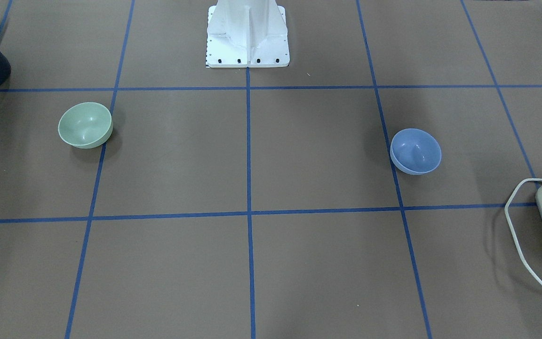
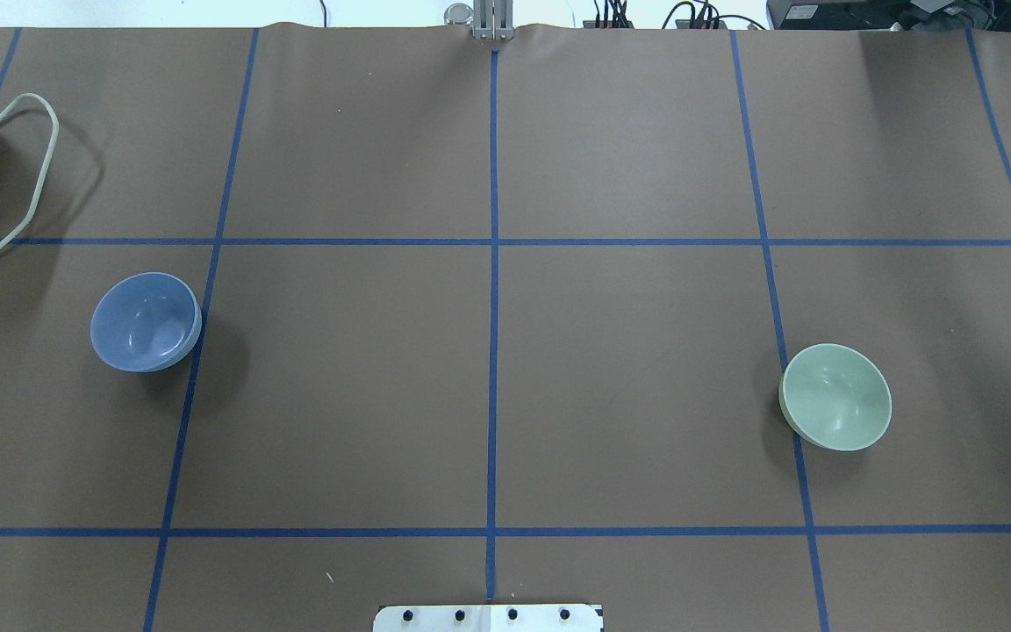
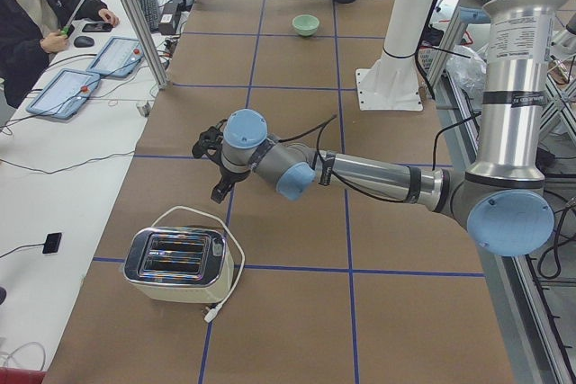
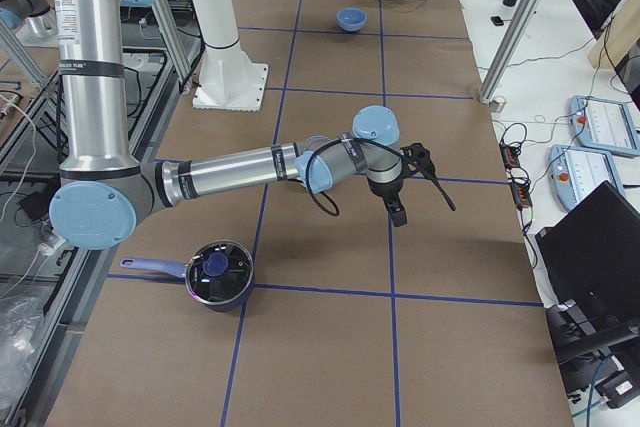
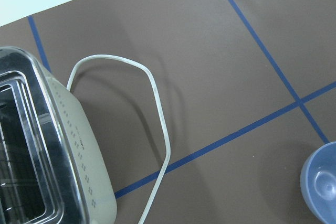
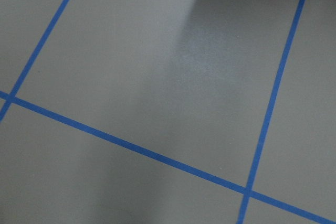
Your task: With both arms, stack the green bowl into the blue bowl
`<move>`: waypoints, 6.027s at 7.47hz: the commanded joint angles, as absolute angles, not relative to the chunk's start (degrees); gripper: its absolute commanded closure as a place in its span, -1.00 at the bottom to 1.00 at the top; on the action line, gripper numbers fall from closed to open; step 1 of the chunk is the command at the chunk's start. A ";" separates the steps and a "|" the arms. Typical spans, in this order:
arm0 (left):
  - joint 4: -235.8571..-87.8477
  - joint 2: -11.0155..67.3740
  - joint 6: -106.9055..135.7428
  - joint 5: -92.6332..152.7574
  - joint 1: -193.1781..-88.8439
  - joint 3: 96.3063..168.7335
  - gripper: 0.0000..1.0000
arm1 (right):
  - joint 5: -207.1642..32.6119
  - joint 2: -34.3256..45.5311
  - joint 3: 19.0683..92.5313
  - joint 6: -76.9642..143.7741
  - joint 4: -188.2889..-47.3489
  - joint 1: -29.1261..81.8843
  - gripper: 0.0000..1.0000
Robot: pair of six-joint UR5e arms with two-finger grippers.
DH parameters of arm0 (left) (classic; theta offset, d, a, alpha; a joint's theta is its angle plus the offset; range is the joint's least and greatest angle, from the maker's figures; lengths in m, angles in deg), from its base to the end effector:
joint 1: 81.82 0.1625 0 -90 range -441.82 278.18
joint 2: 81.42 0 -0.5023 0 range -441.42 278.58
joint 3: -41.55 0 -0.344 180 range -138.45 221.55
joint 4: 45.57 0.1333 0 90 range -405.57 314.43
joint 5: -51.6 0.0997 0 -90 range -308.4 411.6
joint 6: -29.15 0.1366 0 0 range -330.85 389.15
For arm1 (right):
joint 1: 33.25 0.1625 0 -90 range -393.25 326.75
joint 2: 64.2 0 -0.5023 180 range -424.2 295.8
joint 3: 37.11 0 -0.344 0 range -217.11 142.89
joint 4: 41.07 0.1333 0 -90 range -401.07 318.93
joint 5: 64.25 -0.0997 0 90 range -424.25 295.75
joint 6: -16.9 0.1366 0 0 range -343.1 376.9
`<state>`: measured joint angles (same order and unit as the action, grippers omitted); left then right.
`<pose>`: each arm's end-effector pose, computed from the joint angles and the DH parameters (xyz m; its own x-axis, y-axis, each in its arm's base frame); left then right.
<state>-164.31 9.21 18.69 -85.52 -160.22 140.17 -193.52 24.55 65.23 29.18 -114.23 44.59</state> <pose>0.0642 -0.4777 0.6214 0.5951 0.4289 -0.6797 -0.0513 0.8642 0.5004 -0.0563 -0.4838 0.6245 0.7121 -0.2863 0.6410 0.0309 0.9250 0.3788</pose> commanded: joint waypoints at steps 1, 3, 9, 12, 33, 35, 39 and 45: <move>-167.63 9.82 1.12 -78.52 -149.02 140.08 -0.97 | -186.20 23.42 67.48 43.40 -113.93 34.91 -1.00; -169.94 9.82 -9.92 -68.68 -137.33 139.55 -0.97 | -185.54 23.60 67.48 44.59 -112.80 33.72 -1.00; -173.89 9.29 -10.75 -66.18 -131.03 138.67 1.00 | -185.46 23.86 67.48 44.59 -112.62 33.72 -1.00; -170.50 10.51 -11.89 -66.70 -131.03 144.70 1.00 | -185.46 23.77 67.48 44.68 -112.62 33.63 -1.00; -134.17 29.98 3.21 -72.65 -140.46 149.13 -0.96 | -191.96 28.50 75.46 50.65 -112.97 27.15 -1.00; -134.17 21.73 21.41 -76.01 -151.98 148.17 -0.96 | -189.95 33.07 78.46 51.44 -112.97 20.57 -1.00; -135.39 8.08 42.39 -80.33 -169.67 140.97 -0.96 | -186.51 34.76 78.56 52.32 -112.70 13.86 -1.00; -134.43 5.77 43.74 -80.06 -172.87 140.52 -0.96 | -183.96 33.36 69.77 52.32 -103.91 10.25 0.56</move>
<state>-134.40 5.81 43.66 -80.10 -172.83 140.61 -183.94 34.19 70.82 52.32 -104.44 10.41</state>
